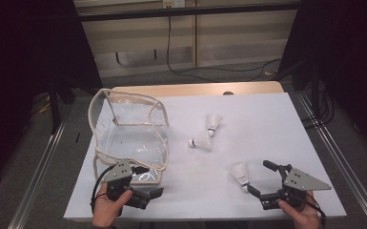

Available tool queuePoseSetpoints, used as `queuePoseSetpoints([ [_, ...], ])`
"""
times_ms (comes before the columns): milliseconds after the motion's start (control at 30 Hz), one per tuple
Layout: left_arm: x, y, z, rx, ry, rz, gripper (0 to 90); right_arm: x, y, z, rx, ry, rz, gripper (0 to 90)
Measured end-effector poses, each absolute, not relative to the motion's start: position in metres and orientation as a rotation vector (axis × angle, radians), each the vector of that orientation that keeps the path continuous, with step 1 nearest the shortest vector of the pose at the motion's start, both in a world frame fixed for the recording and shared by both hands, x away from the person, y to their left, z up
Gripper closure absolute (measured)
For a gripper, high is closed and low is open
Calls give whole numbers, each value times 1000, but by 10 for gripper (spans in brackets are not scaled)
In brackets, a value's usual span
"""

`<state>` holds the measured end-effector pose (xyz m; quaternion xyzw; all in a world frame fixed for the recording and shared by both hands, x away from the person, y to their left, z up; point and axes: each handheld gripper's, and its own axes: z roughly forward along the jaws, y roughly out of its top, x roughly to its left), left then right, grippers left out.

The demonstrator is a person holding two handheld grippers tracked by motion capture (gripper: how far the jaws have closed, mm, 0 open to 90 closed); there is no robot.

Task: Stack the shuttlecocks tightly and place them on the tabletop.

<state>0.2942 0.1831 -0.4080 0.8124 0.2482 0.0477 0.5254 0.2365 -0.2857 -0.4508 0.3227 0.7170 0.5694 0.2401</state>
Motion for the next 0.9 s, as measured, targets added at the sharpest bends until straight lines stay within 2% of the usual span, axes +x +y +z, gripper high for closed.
queuePoseSetpoints([
  [400, 297, 183, -411, 1938, 579, 156, 76, 237, -287, -449, 884, 1958, 1546, 15],
  [900, 293, 182, -411, 1930, 575, 123, 58, 240, -287, -447, 887, 1959, 1550, 15],
])
